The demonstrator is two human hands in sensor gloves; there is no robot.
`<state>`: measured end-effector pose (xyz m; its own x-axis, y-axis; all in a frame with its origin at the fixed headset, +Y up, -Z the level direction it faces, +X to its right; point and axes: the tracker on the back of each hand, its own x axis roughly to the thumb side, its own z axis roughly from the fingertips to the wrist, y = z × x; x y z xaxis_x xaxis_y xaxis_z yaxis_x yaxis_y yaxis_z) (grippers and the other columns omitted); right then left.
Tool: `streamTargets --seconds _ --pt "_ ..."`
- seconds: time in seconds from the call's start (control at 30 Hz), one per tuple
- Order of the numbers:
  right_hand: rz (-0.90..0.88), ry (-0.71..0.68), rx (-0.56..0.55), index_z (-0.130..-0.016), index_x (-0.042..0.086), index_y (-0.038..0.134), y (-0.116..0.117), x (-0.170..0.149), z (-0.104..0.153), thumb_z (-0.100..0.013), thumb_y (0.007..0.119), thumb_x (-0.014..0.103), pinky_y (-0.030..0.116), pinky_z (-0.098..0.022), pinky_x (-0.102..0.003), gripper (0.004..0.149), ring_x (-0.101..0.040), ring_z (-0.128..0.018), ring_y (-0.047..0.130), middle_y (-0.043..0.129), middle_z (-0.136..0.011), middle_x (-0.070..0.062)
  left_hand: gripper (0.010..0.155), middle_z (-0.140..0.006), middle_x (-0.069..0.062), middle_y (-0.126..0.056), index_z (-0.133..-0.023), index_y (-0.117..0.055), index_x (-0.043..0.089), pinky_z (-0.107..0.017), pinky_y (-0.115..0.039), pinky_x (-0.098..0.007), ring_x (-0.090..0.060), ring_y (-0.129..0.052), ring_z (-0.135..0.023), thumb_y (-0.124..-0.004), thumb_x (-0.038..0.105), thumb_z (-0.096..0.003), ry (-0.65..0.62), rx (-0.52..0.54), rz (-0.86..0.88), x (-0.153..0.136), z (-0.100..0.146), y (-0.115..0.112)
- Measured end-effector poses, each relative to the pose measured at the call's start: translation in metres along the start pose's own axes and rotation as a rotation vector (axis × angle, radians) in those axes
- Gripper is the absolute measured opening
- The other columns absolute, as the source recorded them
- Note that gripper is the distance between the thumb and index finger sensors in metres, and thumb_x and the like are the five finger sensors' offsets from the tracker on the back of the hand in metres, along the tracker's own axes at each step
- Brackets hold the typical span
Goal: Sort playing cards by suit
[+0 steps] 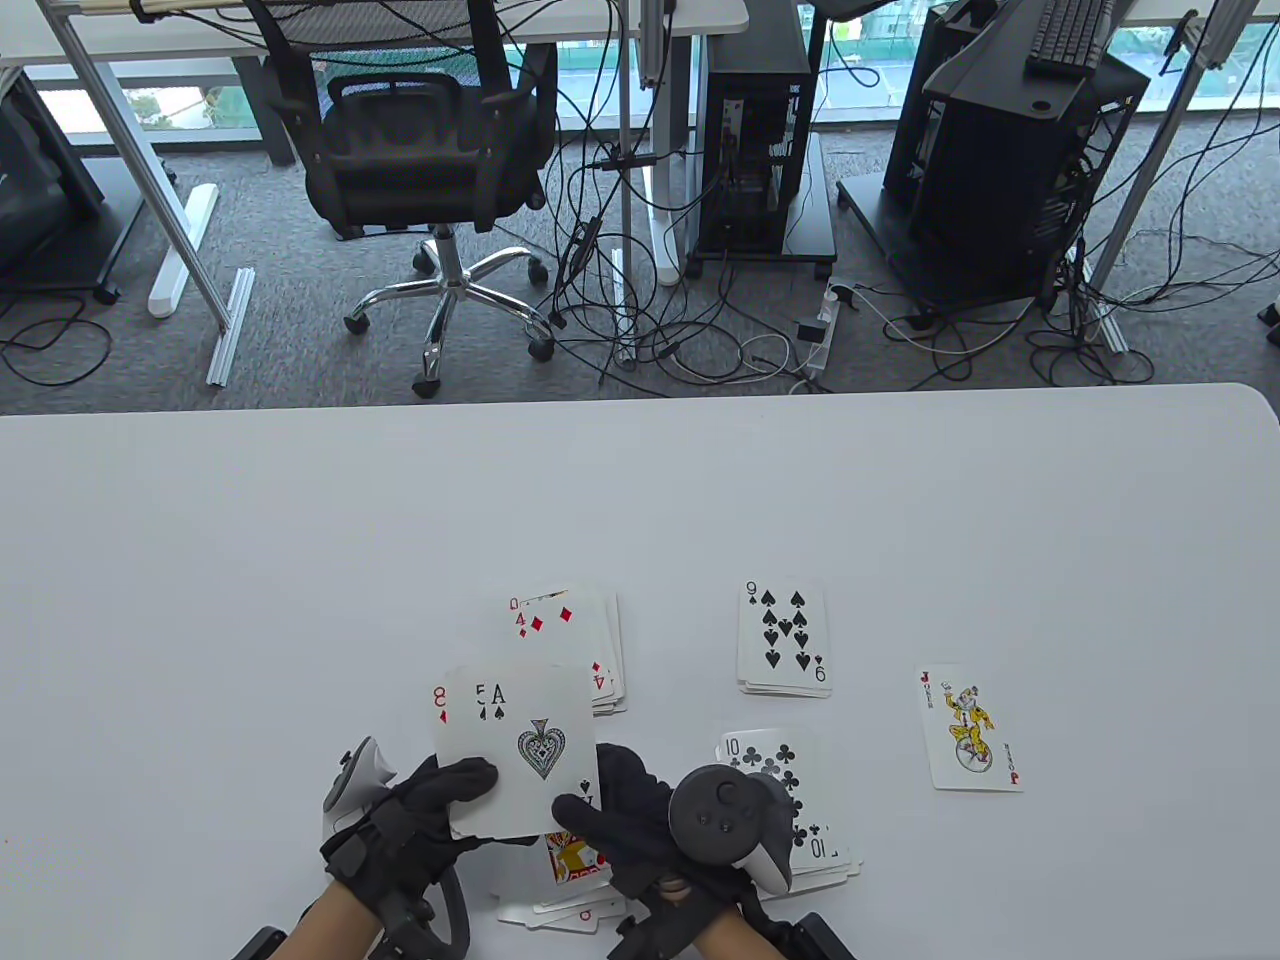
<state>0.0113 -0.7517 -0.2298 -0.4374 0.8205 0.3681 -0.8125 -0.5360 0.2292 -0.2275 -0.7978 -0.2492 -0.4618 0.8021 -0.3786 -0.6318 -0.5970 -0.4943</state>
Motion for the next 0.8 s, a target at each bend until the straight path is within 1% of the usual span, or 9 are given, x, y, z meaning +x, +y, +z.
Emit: streamTargets --seconds 0.03,0.13,0.2,0.4,0.43,0.47,0.53,0.7,0.8 --pt "0.001 -0.001 -0.019 -0.085 -0.014 0.058 0.000 0.001 0.000 -0.053 0.070 0.041 0.077 -0.044 -0.055 0.065 -0.030 -0.036 0.096 0.086 -0.060 -0.014 0.052 -0.110 -0.008 -0.063 -0.108 -0.046 0.020 -0.059 -0.079 -0.045 -0.034 -0.079 -0.093 -0.068 0.032 -0.0623 0.000 -0.003 -0.001 0.000 0.000 0.000" --pt "-0.045 -0.001 -0.062 -0.076 -0.009 0.070 -0.002 0.000 0.000 -0.052 0.072 0.029 0.082 -0.040 -0.049 0.045 -0.022 -0.023 0.098 0.092 -0.046 -0.006 0.052 -0.109 -0.008 -0.063 -0.108 -0.047 0.021 -0.059 -0.079 -0.045 -0.034 -0.079 -0.093 -0.069 0.031 -0.0621 -0.004 -0.005 -0.007 0.000 0.000 0.001" --pt "-0.080 0.018 -0.075 -0.075 -0.009 0.071 -0.004 -0.001 0.001 -0.053 0.070 0.027 0.082 -0.039 -0.049 0.043 -0.022 -0.021 0.098 0.092 -0.044 -0.006 0.052 -0.109 -0.008 -0.064 -0.108 -0.047 0.021 -0.058 -0.079 -0.045 -0.034 -0.079 -0.093 -0.068 0.032 -0.0621 -0.005 -0.004 -0.010 0.000 0.000 0.002" --pt "-0.076 0.060 -0.135 -0.075 -0.011 0.072 -0.015 -0.006 0.001 -0.054 0.066 0.023 0.083 -0.038 -0.048 0.041 -0.022 -0.019 0.098 0.093 -0.043 -0.007 0.052 -0.109 -0.008 -0.064 -0.108 -0.047 0.021 -0.058 -0.079 -0.045 -0.033 -0.079 -0.092 -0.068 0.032 -0.0623 -0.017 -0.005 -0.008 0.002 0.000 0.001" --pt "-0.082 0.066 -0.140 -0.074 -0.011 0.073 -0.017 -0.007 0.000 -0.054 0.066 0.023 0.083 -0.037 -0.048 0.041 -0.022 -0.019 0.098 0.093 -0.043 -0.007 0.052 -0.109 -0.005 -0.064 -0.108 -0.047 0.021 -0.058 -0.080 -0.045 -0.033 -0.080 -0.092 -0.068 0.032 -0.0622 -0.019 -0.005 -0.007 0.002 0.000 0.001" --pt "-0.089 0.078 -0.153 -0.074 -0.012 0.073 -0.022 -0.007 0.000 -0.054 0.065 0.022 0.083 -0.037 -0.048 0.040 -0.022 -0.019 0.098 0.093 -0.043 -0.008 0.052 -0.109 -0.008 -0.064 -0.108 -0.047 0.021 -0.058 -0.080 -0.044 -0.033 -0.080 -0.092 -0.068 0.032 -0.0622 -0.023 -0.006 -0.007 0.003 0.000 0.001" --pt "-0.100 0.087 -0.177 -0.074 -0.012 0.073 -0.031 -0.007 -0.002 -0.053 0.065 0.021 0.083 -0.037 -0.048 0.040 -0.021 -0.018 0.098 0.093 -0.042 -0.008 0.052 -0.109 -0.008 -0.064 -0.108 -0.046 0.021 -0.058 -0.080 -0.044 -0.033 -0.080 -0.092 -0.068 0.032 -0.0623 -0.031 -0.009 -0.005 0.004 0.000 0.001" --pt "-0.137 0.081 -0.294 -0.073 -0.012 0.074 -0.067 -0.004 -0.006 -0.053 0.065 0.020 0.084 -0.036 -0.047 0.039 -0.019 -0.015 0.097 0.093 -0.039 -0.007 0.052 -0.109 -0.005 -0.064 -0.108 -0.046 0.021 -0.058 -0.080 -0.044 -0.033 -0.080 -0.092 -0.068 0.033 -0.0624 -0.060 0.014 0.014 0.008 0.002 0.005" --pt "-0.095 0.083 -0.337 -0.073 -0.013 0.074 -0.091 0.000 -0.009 -0.053 0.065 0.020 0.084 -0.035 -0.047 0.039 -0.018 -0.014 0.096 0.093 -0.038 -0.006 0.052 -0.109 -0.005 -0.063 -0.108 -0.046 0.021 -0.059 -0.080 -0.043 -0.032 -0.080 -0.092 -0.068 0.033 -0.0626 -0.096 0.037 0.024 0.015 0.005 0.009"
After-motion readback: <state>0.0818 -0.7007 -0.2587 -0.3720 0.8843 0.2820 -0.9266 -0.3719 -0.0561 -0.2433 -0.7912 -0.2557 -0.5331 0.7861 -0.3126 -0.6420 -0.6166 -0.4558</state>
